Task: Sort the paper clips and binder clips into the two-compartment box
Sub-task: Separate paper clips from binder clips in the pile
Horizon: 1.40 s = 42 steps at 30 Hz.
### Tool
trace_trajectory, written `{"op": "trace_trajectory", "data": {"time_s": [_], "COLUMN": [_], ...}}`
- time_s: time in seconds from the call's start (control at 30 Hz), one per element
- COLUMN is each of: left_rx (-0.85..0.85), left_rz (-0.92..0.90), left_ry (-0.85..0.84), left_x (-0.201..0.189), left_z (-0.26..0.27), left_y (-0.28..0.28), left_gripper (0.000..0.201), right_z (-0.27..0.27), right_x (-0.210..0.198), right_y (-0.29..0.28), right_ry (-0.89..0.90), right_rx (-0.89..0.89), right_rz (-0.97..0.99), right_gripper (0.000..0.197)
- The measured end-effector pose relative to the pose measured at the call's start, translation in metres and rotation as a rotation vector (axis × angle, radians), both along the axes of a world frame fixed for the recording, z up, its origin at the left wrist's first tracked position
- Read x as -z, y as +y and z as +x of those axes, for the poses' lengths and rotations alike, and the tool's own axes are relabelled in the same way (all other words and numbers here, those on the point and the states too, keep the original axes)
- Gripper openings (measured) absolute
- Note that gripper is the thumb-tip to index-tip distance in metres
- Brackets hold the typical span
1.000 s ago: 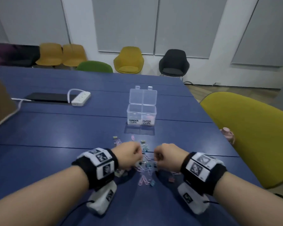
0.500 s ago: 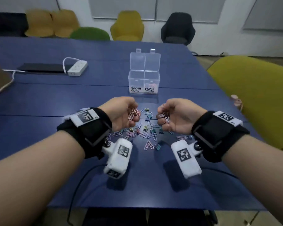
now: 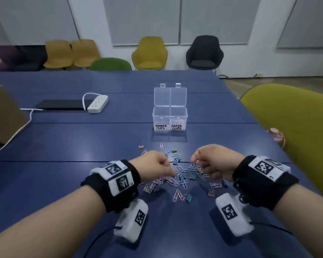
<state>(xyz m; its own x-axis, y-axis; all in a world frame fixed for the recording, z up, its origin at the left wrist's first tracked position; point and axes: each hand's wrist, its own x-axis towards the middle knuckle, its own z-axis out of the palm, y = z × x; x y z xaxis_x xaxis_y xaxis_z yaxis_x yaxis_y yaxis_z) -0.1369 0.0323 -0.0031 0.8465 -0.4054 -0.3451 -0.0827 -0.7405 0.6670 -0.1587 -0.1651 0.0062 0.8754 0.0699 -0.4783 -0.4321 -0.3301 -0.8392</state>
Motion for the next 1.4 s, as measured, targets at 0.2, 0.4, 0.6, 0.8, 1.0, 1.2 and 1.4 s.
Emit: {"op": "trace_trajectory", "data": {"time_s": [0.2,0.4,0.6,0.8,1.0,1.2,1.4], "left_rx": [0.31,0.385,0.41,0.338,-0.124,-0.581,-0.655], "left_rz": [0.413,0.489,0.637,0.553,-0.299,-1.127,-1.266], "left_ry": [-0.299,-0.341,-0.358,-0.337,0.115,0.545,0.526], "left_x": [0.013,0.012,0.016,0.01,0.0,0.004,0.004], "left_z": [-0.001,0.003,-0.002,-0.003,0.006,0.002,0.001], "left_y": [-0.017,-0.029,-0.029,-0.023,0.015,0.044,0.057], "left_gripper": [0.014,0.016,0.023,0.018,0.02,0.013,0.013], "right_z": [-0.002,0.001,0.009,0.006,0.008,-0.001,-0.006], "right_x": [-0.001,0.007,0.017,0.018,0.014,0.003,0.005], "right_y": [0.011,0.037,0.044,0.041,0.032,0.014,0.013], "right_ry": [-0.213,-0.293,-0.256,-0.262,-0.277,-0.07,0.043], "right_rx": [-0.582,-0.641,-0.627,-0.614,-0.54,-0.045,0.266], "right_rz": [-0.742,-1.062,-1.114,-1.09,-0.932,0.258,0.807], "right_gripper": [0.022,0.022,0.033,0.034,0.015,0.025,0.018]}}
